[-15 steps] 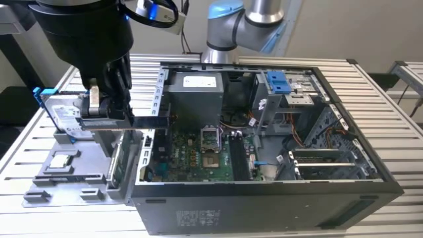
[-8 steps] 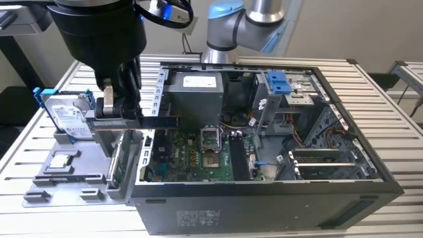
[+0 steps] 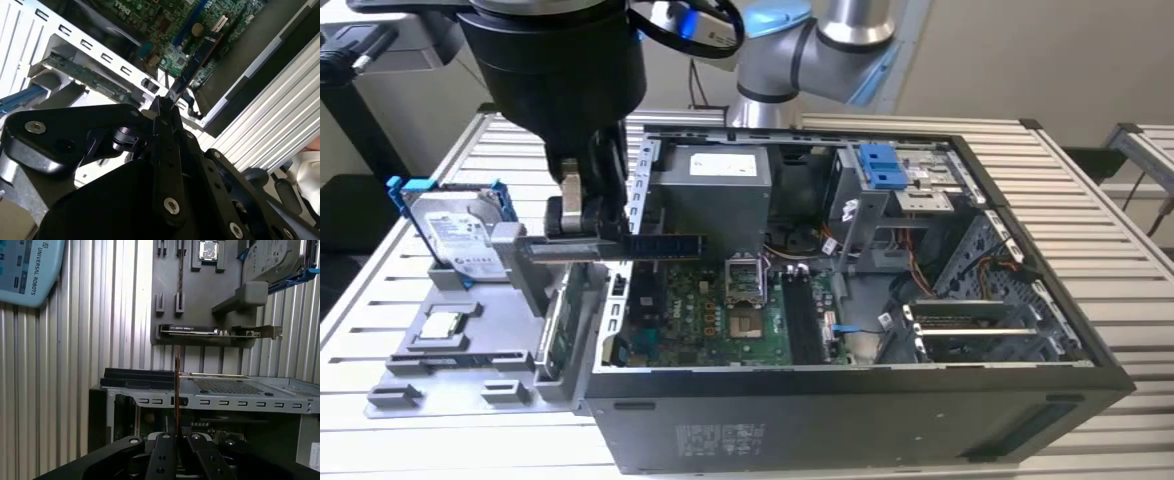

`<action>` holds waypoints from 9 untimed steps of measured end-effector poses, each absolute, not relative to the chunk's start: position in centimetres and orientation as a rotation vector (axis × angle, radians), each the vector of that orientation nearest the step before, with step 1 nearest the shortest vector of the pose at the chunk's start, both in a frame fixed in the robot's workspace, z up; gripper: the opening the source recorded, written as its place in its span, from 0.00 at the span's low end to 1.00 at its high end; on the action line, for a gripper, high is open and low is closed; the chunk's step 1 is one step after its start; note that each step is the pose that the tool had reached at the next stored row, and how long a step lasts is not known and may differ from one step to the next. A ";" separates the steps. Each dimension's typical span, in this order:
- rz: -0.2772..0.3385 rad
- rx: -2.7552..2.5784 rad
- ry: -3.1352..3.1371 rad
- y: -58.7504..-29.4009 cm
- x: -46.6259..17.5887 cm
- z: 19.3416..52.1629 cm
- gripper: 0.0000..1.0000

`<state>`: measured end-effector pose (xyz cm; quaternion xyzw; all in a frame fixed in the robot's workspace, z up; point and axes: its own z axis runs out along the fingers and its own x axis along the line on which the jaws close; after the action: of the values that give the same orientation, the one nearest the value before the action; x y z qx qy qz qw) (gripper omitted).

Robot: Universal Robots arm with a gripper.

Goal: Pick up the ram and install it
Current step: 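Pick up the ram and move it above insertion slot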

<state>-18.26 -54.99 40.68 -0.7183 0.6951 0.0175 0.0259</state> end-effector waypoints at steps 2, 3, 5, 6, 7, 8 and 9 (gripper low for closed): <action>0.054 -2.220 2.148 -55.0 -17.9 40.7 0.15; 0.054 -2.220 2.148 -55.0 -17.7 40.7 0.15; 0.054 -2.220 2.148 -55.0 -17.2 40.7 0.15; 0.054 -2.220 2.148 -55.0 -17.0 40.7 0.15; 0.054 -2.220 2.148 -55.0 -16.7 40.7 0.15; 0.054 -2.220 2.148 -55.0 -16.5 40.7 0.15; 0.054 -2.220 2.148 -55.0 -16.2 40.7 0.15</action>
<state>-16.21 -54.99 40.68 -0.7183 0.6951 0.0175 0.0259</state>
